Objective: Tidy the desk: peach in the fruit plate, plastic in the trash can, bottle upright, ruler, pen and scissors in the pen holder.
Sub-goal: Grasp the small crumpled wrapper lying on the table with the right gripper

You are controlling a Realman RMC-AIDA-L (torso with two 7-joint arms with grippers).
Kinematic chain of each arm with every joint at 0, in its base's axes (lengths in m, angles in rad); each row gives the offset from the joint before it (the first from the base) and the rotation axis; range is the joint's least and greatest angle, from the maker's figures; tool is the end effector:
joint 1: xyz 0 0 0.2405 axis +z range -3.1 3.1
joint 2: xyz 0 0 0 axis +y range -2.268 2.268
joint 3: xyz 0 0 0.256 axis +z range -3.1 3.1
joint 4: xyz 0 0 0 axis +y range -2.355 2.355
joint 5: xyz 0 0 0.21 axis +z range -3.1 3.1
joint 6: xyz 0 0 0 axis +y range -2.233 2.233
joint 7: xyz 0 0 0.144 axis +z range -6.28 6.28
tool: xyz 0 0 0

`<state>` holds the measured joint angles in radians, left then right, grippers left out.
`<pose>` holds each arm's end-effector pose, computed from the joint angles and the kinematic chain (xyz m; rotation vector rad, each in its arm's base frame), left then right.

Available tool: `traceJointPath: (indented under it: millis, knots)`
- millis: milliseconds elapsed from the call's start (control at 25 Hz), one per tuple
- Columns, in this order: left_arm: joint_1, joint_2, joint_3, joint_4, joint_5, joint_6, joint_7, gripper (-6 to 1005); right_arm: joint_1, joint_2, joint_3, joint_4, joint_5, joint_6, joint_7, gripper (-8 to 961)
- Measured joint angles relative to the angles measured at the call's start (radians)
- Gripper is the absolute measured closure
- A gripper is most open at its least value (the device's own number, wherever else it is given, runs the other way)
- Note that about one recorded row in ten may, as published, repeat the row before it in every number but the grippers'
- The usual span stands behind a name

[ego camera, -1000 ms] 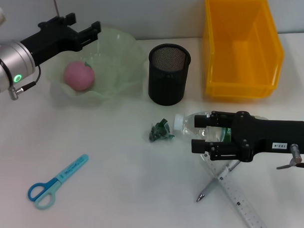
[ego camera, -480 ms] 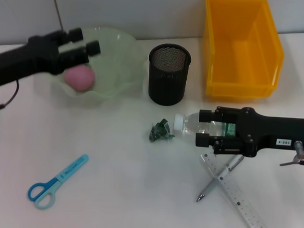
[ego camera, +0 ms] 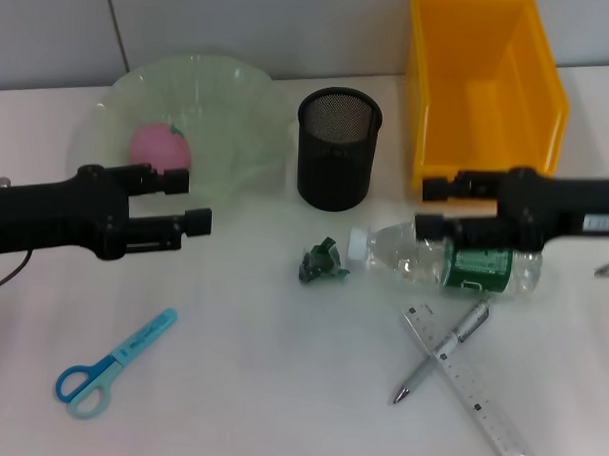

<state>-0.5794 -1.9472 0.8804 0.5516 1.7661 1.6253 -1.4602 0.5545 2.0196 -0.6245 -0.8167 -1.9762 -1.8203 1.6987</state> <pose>-0.2434 0.3423 0.0253 -2.8119 -0.6428 -0.8324 0.2351 0.3295 0.0580 -2.8038 0.7808 0.8432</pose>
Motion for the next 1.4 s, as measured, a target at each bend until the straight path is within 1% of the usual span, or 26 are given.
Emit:
traceJointPath:
  millis: [40,120,160,200,240,320,360,440,520,560,600,640,720,760,800,840,960,1000,1040,1160,1200,1240,1320,1360,1400]
  knots:
    - [0.001,0.0,0.001,0.0,0.001,0.003,0.001,248,0.0,0.0,0.0,0.0,0.0,0.0,0.0,245]
    - [0.005,-0.003,0.002,-0.001,0.007,0.004,0.005,248,0.018,-0.001,-0.043,-0.098,-0.006,-0.005,0.1,246]
    - [0.005,-0.003,0.002,-0.001,0.007,0.004,0.005,248,0.03,-0.007,-0.078,-0.148,-0.011,-0.005,0.157,246]
    - [0.009,-0.011,-0.001,-0.001,0.013,0.002,0.012,248,0.062,-0.033,-0.149,-0.218,-0.026,-0.004,0.252,246]
    - [0.013,-0.017,0.0,0.001,0.017,-0.001,0.024,248,0.082,-0.048,-0.174,-0.231,-0.037,-0.005,0.286,247]
    - [0.013,-0.02,0.003,0.001,0.024,-0.001,0.031,248,0.134,-0.082,-0.215,-0.235,-0.074,-0.011,0.353,248]
    - [0.013,-0.02,0.003,0.001,0.024,-0.001,0.031,248,0.134,-0.082,-0.215,-0.235,-0.074,-0.011,0.353,248]
    - [0.013,-0.022,0.004,0.002,0.039,-0.001,0.032,248,0.192,-0.106,-0.229,-0.214,-0.123,-0.011,0.386,249]
    - [0.013,-0.022,0.004,0.003,0.058,-0.001,0.032,249,0.239,-0.117,-0.232,-0.185,-0.175,-0.005,0.393,250]
    - [0.014,-0.024,0.004,0.003,0.069,-0.001,0.032,249,0.279,-0.119,-0.236,-0.152,-0.224,0.007,0.39,250]
    - [0.015,-0.025,0.003,0.003,0.082,-0.002,0.032,249,0.3,-0.118,-0.24,-0.135,-0.251,0.015,0.382,250]
    - [0.015,-0.025,0.003,0.003,0.082,-0.002,0.032,249,0.3,-0.118,-0.24,-0.135,-0.251,0.015,0.382,251]
    - [0.018,-0.028,-0.004,0.003,0.1,-0.011,0.032,249,0.333,-0.109,-0.263,-0.111,-0.285,0.034,0.361,251]
    - [0.02,-0.028,-0.005,0.003,0.102,-0.015,0.032,249,0.344,-0.105,-0.286,-0.104,-0.291,0.045,0.351,252]
    - [0.023,-0.028,-0.006,0.004,0.102,-0.019,0.032,249,0.359,-0.098,-0.345,-0.098,-0.296,0.066,0.331,252]
    - [0.023,-0.028,-0.006,0.004,0.102,-0.019,0.032,248,0.359,-0.098,-0.345,-0.098,-0.296,0.066,0.331,253]
    - [0.035,-0.024,-0.006,0.004,0.103,-0.025,0.032,248,0.379,-0.086,-0.429,-0.096,-0.321,0.1,0.295,254]
    - [0.04,-0.023,-0.006,0.004,0.104,-0.025,0.032,249,0.393,-0.072,-0.454,-0.094,-0.355,0.119,0.259,254]
    - [0.04,-0.023,-0.006,0.004,0.104,-0.025,0.032,249,0.393,-0.072,-0.454,-0.094,-0.355,0.119,0.259,255]
    - [0.044,-0.024,-0.006,0.004,0.104,-0.028,0.03,249,0.416,-0.047,-0.467,-0.077,-0.397,0.154,0.199,256]
    - [0.046,-0.025,-0.006,0.004,0.104,-0.031,0.028,249,0.437,-0.035,-0.48,-0.05,-0.415,0.178,0.163,256]
    - [0.048,-0.026,-0.006,0.004,0.103,-0.035,0.025,249,0.437,-0.035,-0.48,-0.05,-0.415,0.178,0.163,257]
    - [0.051,-0.027,-0.007,0.004,0.102,-0.037,0.024,249,0.458,-0.027,-0.496,-0.019,-0.435,0.203,0.138,257]
    - [0.052,-0.028,-0.008,0.004,0.1,-0.038,0.023,249,0.472,-0.018,-0.509,0.003,-0.454,0.221,0.122,258]
    - [0.052,-0.028,-0.008,0.004,0.1,-0.038,0.023,249,0.484,-0.005,-0.523,0.026,-0.486,0.256,0.097,258]
